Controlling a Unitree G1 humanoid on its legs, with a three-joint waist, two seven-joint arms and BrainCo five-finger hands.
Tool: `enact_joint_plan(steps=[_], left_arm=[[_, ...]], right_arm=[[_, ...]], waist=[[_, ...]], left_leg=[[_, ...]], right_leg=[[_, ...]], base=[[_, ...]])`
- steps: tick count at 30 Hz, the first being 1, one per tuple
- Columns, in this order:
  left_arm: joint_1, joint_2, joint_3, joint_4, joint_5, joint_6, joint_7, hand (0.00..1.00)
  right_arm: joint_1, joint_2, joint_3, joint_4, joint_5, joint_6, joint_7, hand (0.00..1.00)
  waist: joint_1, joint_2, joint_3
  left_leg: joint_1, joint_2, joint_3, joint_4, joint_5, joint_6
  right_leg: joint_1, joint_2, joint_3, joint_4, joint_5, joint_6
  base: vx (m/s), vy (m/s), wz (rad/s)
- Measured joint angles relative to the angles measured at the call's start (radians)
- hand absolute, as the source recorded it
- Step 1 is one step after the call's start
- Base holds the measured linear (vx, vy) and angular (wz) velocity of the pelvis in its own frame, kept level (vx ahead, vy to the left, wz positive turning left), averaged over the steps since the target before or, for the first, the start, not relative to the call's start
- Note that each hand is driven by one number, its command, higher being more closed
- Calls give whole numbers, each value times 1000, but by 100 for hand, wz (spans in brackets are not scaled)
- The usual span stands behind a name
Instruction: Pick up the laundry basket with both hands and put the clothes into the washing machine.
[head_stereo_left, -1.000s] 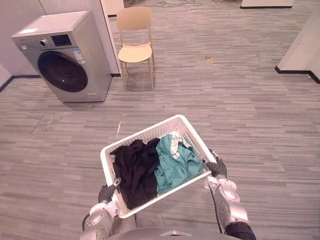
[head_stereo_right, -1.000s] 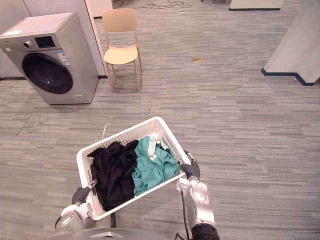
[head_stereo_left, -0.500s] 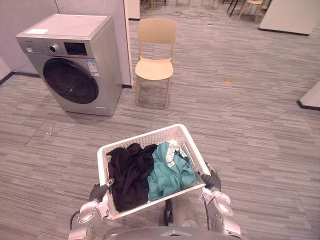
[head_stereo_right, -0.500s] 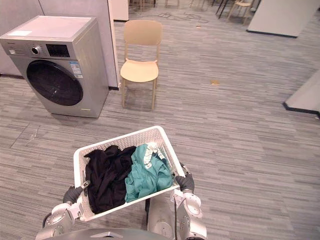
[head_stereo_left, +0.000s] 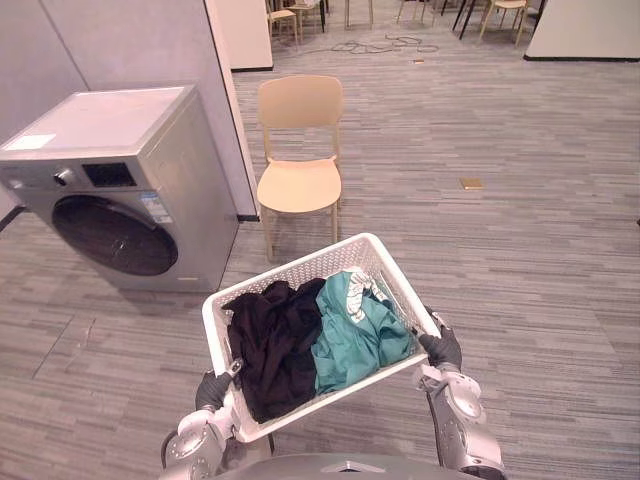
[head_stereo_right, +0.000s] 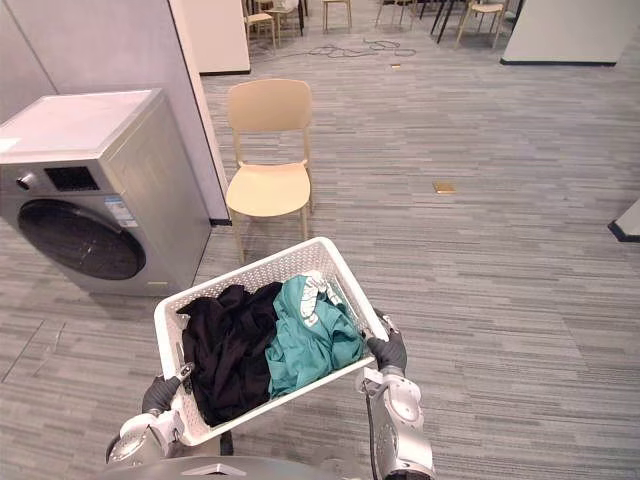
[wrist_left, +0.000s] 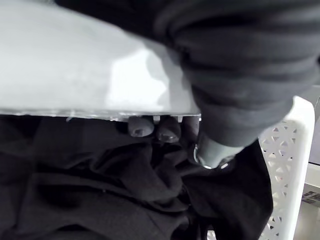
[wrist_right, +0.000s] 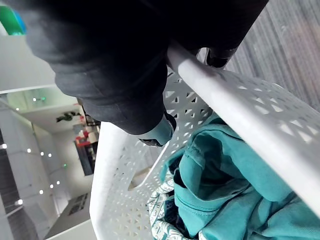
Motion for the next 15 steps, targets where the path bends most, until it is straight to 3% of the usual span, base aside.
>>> enact_joint_plan(steps=[2, 3, 5, 6, 7, 8, 9, 10, 11, 12, 15], left_arm=[[-11, 0, -6, 16, 0, 1, 0, 100], [-18, 0, -8, 24, 1, 1, 0, 100], [-47, -2, -21, 85, 0, 6, 2, 100], [-49, 10, -27, 114, -1, 6, 4, 100], [-61, 22, -26, 131, -1, 9, 9, 100], [-78, 49, -42, 138, 0, 23, 9, 100], [-86, 62, -57, 139, 1, 28, 8, 100], [-86, 75, -67, 141, 1, 32, 8, 100], [-83, 87, -64, 143, 1, 35, 8, 100], [-83, 107, -56, 135, 1, 39, 8, 100], [-101, 142, -42, 106, 1, 39, 8, 100]], right_arm=[[-53, -29, 9, 83, -5, 1, 0, 100], [-65, -36, 9, 102, -8, 2, -1, 100], [-85, -57, 8, 137, -12, 13, -1, 100], [-91, -44, -4, 168, -12, 12, -2, 100], [-89, -31, -15, 181, -12, 20, -7, 100], [-82, -14, -21, 206, -11, 23, -15, 100], [-70, -6, -31, 208, -11, 24, -18, 100], [-53, 8, -38, 206, -11, 24, -20, 100], [-51, 16, -32, 204, -11, 25, -19, 100], [-50, 26, -15, 204, -12, 25, -19, 100], [-56, 40, 6, 199, -11, 21, -15, 100]], waist=[[-6, -7, -6], [-7, -6, -8], [-5, 9, -24], [-4, -27, -41], [-8, -60, -46], [-24, -87, -44], [-29, -94, -45], [-37, -95, -39], [-46, -92, -34], [-51, -76, -18], [-62, -62, -3]], left_leg=[[-1, -25, -59, -420, 92, -39], [-5, -24, -68, -469, 107, -47], [-8, -22, -40, -494, 195, -54], [3, -69, -28, -442, 276, -64], [8, -106, -15, -415, 262, -44], [32, -149, -17, -376, 196, -14], [50, -166, -21, -364, 167, 1], [107, -189, -21, -370, 127, 24], [152, -203, -25, -378, 107, 43], [242, -212, -34, -413, 83, 59], [355, -231, -49, -499, 61, 76]], right_leg=[[36, -31, 29, -33, -25, 46], [42, -37, 37, -37, -35, 62], [89, -75, 77, -21, -84, 146], [71, -132, 118, 74, -110, 189], [44, -173, 133, 154, -101, 191], [-15, -207, 150, 331, -12, 174], [-50, -215, 156, 420, 62, 147], [-118, -232, 170, 599, 227, 71], [-177, -225, 181, 736, 232, 34], [-241, -185, 174, 866, 169, 42], [-351, -129, 83, 845, 75, 40]], base=[[593, 232, -39], [670, 358, -38], [700, 514, -58], [597, 502, -45], [591, 476, -5], [445, 341, 33], [556, 417, 46], [523, 404, 36], [610, 446, 33], [552, 387, 20], [339, 197, 16]])
